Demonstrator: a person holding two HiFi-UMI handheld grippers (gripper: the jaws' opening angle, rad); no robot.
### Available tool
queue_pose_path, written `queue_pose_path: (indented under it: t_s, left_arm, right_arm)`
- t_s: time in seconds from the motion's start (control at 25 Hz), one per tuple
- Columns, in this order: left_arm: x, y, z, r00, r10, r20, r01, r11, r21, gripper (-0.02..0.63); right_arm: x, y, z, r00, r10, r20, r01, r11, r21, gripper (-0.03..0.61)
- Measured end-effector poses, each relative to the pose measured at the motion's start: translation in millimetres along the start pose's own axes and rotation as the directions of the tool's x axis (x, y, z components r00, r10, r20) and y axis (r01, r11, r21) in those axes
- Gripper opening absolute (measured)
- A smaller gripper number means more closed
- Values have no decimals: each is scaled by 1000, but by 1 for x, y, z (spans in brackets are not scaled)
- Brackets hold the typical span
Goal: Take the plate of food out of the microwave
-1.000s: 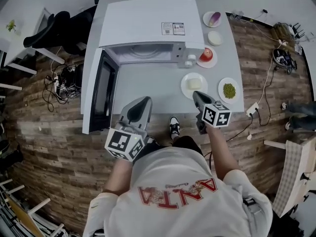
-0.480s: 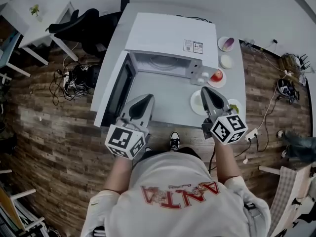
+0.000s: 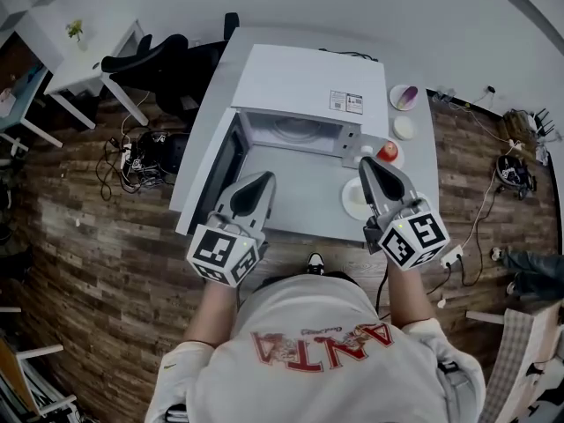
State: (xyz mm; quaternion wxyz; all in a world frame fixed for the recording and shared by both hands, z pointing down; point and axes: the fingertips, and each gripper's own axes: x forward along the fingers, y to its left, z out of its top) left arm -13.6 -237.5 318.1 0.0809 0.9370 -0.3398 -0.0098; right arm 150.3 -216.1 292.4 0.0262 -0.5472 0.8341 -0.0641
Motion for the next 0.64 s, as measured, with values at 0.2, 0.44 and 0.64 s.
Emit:
queue_pose_path:
  t_s: [0.2,0.44,0.64]
  left_arm:
    - [2,-2,1,1000,-10,0,10,1000,4,9]
    - [2,-4,1,1000,-15,3,15,1000,5,9]
    - [3,-7,-3,1000,-19,-6,19,1000,-6,9]
  right_arm:
    - [0,1,-1,1000,4,-4,-4,1000,7,2]
    - [0,3,1,1000,4,-2,-4,1000,3,2]
    - [-1,5,-1,1000,10,-7,-10,1000,4,2]
